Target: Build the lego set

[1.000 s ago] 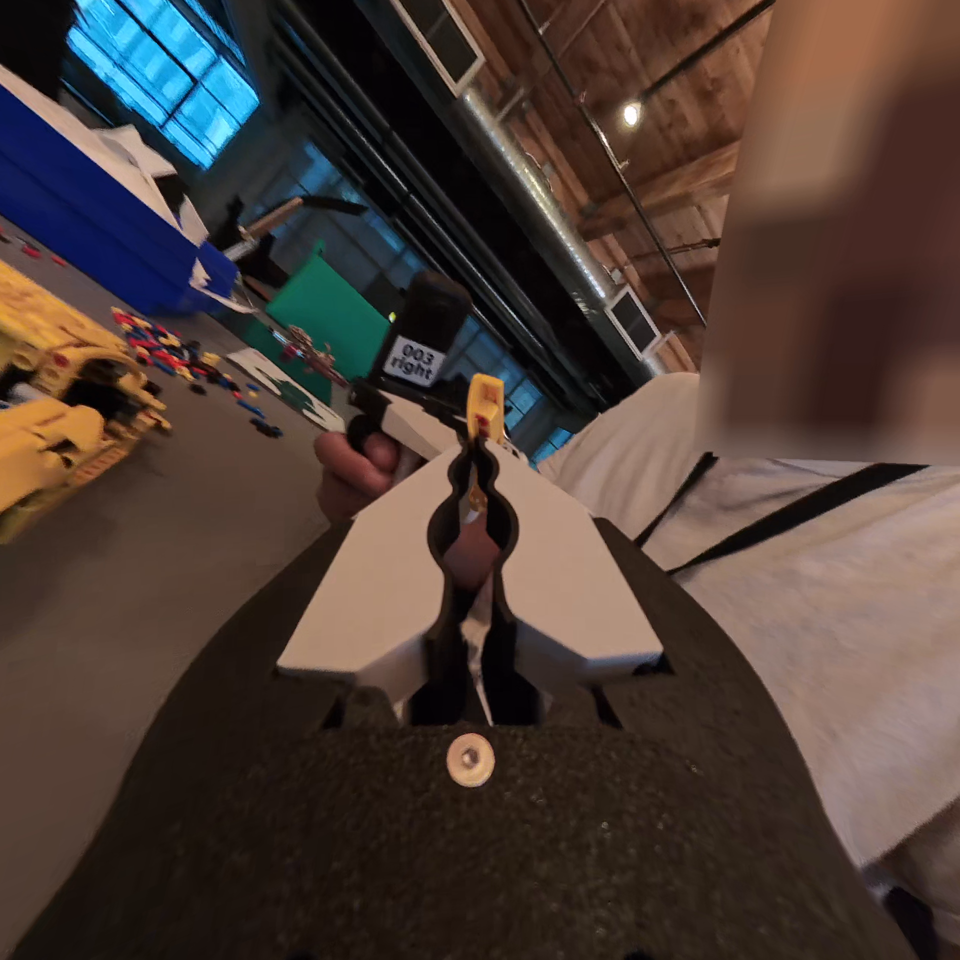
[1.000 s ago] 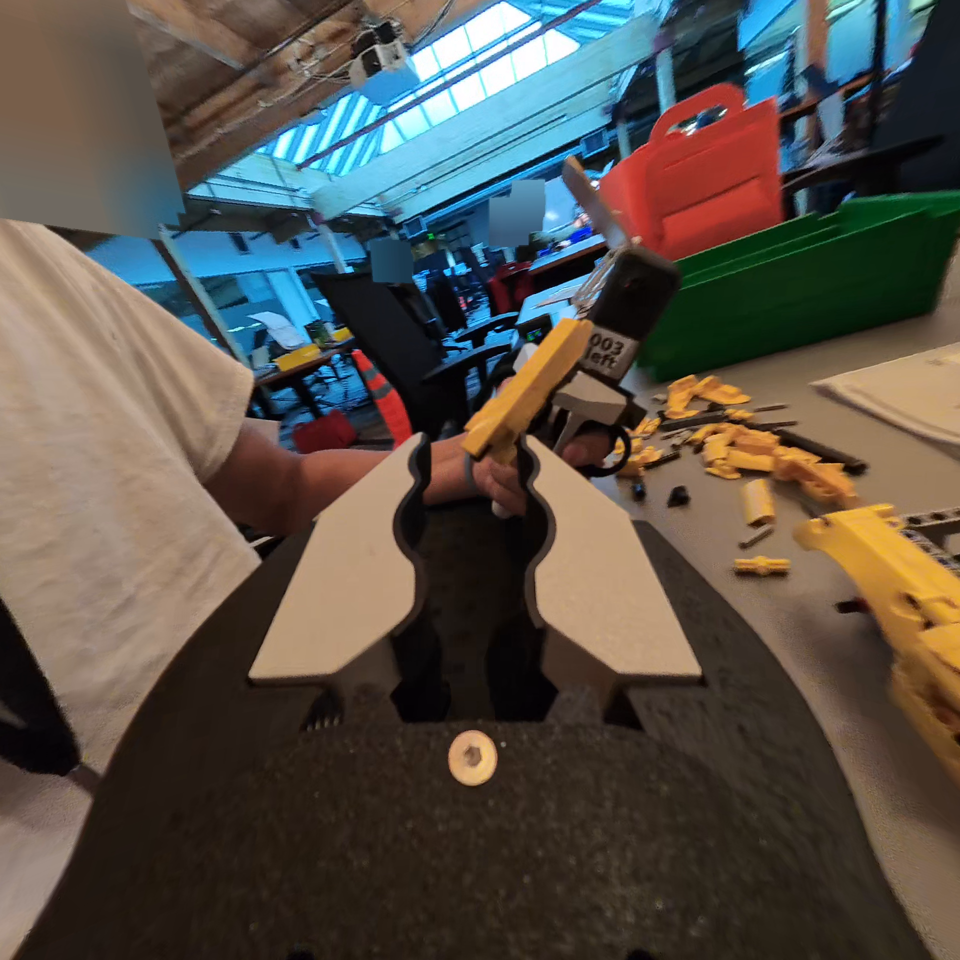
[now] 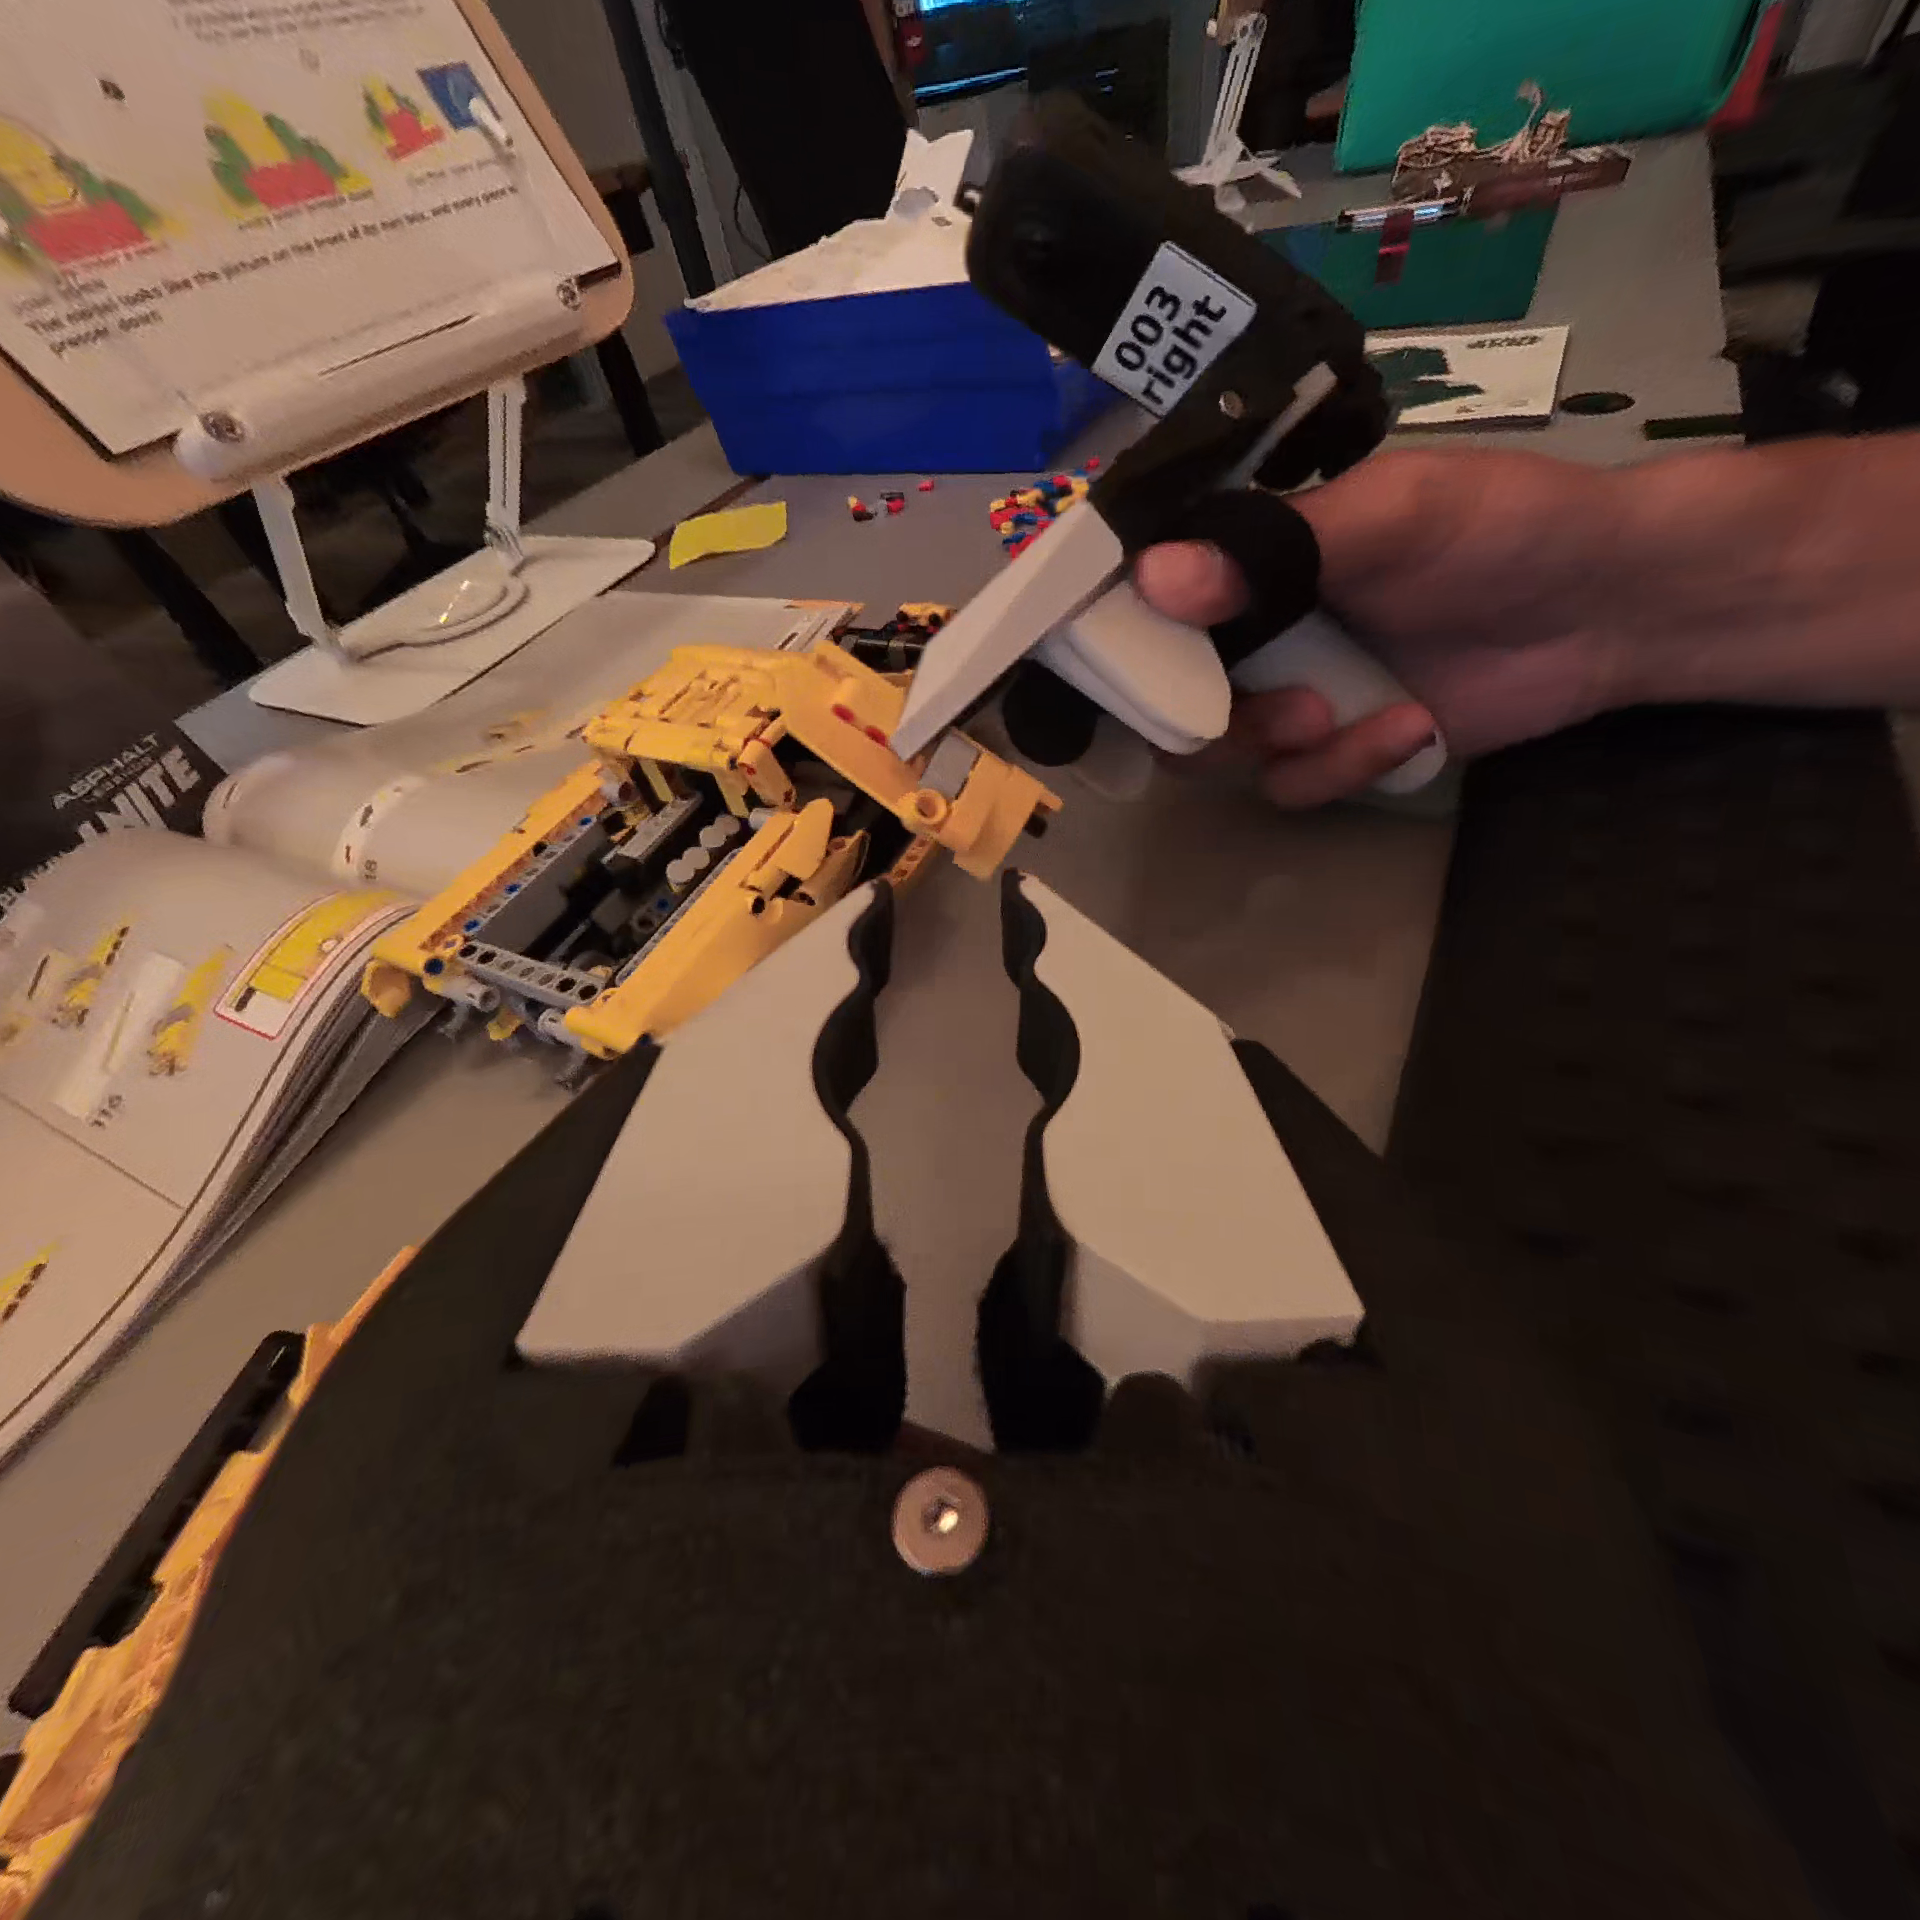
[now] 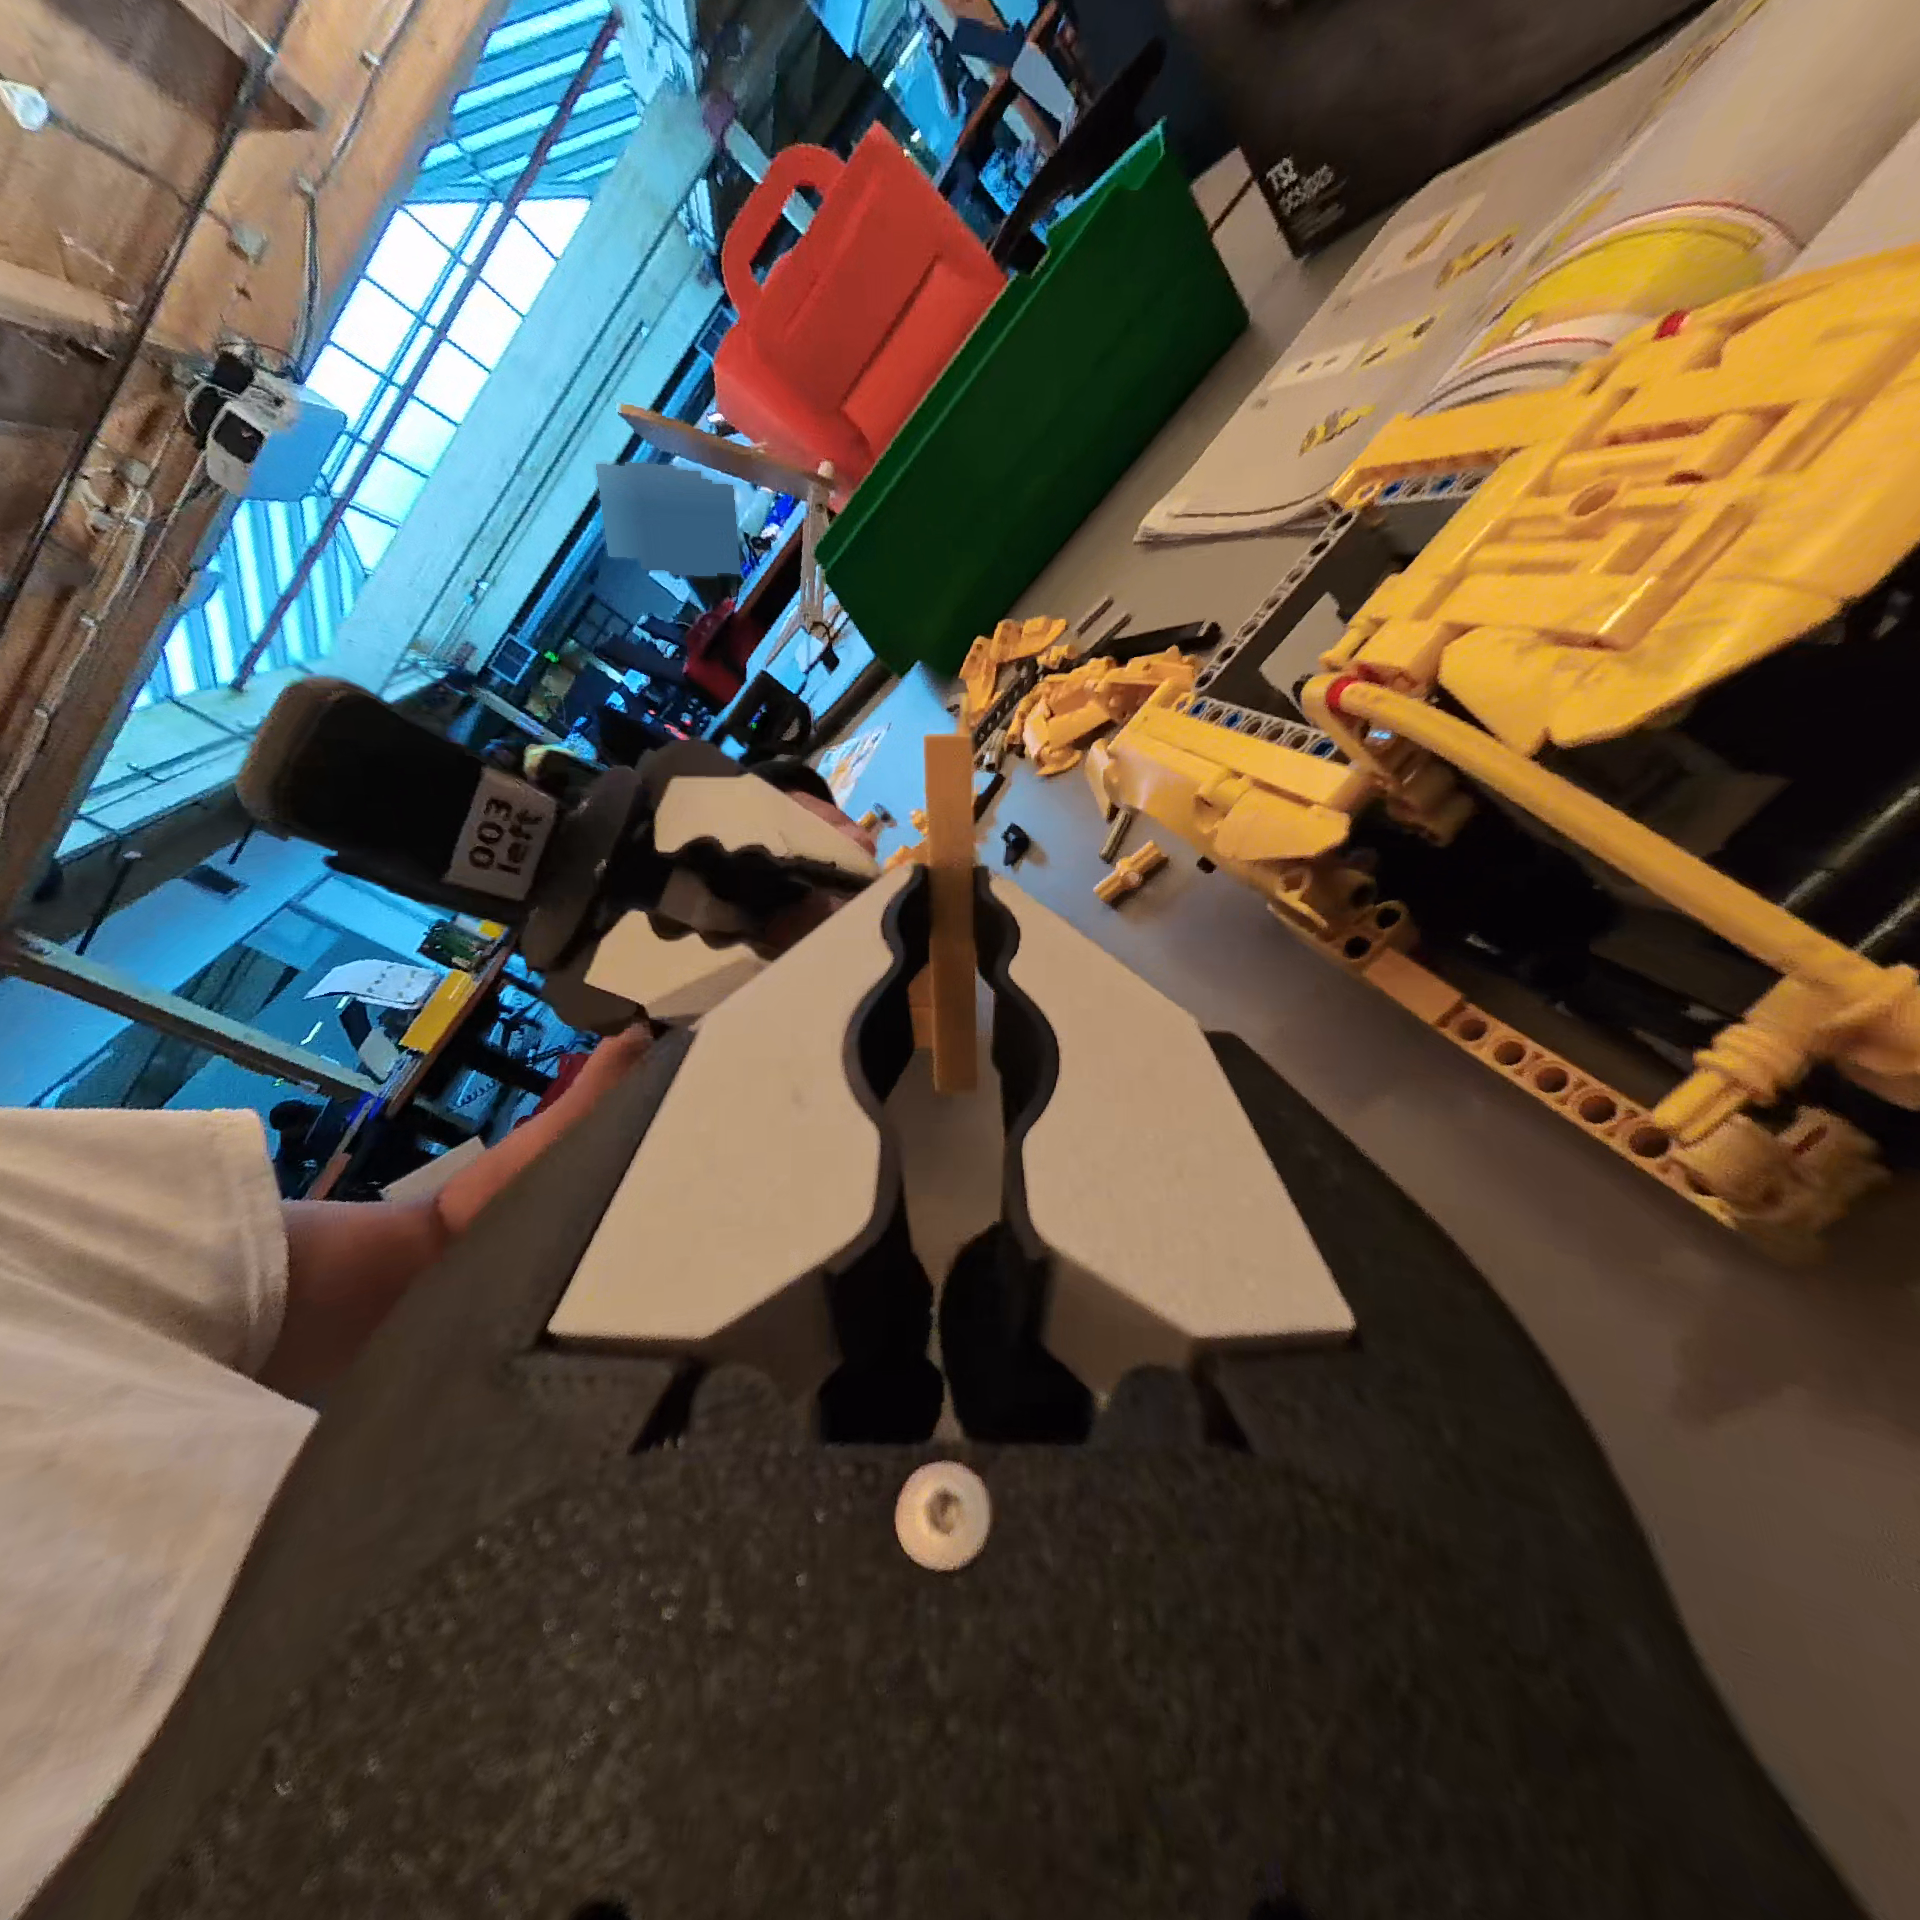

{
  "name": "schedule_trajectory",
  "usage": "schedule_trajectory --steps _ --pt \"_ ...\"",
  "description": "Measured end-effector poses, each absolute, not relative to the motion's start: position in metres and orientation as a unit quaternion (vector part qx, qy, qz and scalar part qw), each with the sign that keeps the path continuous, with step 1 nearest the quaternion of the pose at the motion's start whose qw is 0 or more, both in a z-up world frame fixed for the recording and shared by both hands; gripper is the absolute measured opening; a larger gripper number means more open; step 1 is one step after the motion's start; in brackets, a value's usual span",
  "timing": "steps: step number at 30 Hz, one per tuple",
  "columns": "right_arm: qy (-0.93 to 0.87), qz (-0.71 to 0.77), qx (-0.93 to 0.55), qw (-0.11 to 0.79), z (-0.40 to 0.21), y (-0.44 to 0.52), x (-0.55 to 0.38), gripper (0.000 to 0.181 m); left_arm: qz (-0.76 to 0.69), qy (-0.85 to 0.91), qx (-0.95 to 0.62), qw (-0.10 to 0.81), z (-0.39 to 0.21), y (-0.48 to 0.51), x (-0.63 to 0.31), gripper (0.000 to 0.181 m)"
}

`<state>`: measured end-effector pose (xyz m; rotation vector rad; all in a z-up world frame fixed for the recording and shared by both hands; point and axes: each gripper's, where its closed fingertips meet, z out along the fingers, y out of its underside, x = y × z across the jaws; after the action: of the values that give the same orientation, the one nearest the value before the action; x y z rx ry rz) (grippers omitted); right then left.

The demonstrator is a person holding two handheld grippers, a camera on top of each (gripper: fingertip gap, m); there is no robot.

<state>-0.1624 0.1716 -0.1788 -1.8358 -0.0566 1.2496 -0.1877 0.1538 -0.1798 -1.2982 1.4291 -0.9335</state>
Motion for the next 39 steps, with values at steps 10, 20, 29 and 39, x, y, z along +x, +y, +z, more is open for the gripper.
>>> schedule_trajectory --steps 10,20,29,39 --pt "0.004 0.601 -0.668 0.439 -0.154 0.170 -0.172 0.006 -0.475 0.534 -0.564 0.414 -0.172 0.147 -0.174 0.033" --pt "0.006 0.614 -0.650 0.448 -0.148 0.169 -0.171 0.007 -0.630 0.431 -0.582 0.280 -0.156 0.141 -0.172 0.015" --pt "0.023 0.665 -0.620 0.415 -0.143 0.165 -0.173 0.007 -0.698 0.387 -0.559 0.225 -0.143 0.143 -0.183 0.008" --pt "0.026 0.664 -0.626 0.407 -0.146 0.166 -0.174 0.008 -0.732 0.355 -0.560 0.158 -0.145 0.145 -0.187 0.005"
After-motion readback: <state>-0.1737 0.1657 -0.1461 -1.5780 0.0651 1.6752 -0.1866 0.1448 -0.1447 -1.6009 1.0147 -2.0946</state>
